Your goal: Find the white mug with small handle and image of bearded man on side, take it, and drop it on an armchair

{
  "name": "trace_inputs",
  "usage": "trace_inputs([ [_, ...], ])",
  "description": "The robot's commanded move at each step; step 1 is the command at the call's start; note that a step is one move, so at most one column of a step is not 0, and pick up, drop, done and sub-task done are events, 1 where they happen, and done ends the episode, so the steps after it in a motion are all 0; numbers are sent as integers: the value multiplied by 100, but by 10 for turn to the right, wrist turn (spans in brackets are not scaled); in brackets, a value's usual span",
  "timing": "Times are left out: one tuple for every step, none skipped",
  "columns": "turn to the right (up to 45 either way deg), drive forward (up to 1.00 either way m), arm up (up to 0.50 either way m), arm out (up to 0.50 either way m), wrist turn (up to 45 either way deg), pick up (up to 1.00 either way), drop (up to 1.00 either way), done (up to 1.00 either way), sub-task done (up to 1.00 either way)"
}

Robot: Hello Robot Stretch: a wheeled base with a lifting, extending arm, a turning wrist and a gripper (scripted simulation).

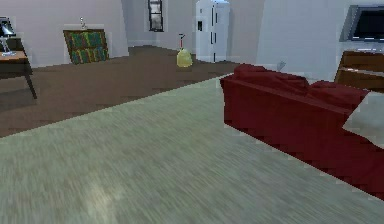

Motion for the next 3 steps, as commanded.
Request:
trace_inputs([
  [0,0,-32,0,0,0,0,0,0],
  [0,0,0,0,0,0,100,0,0],
  [0,0,10,0,0,0,0,0,0],
])
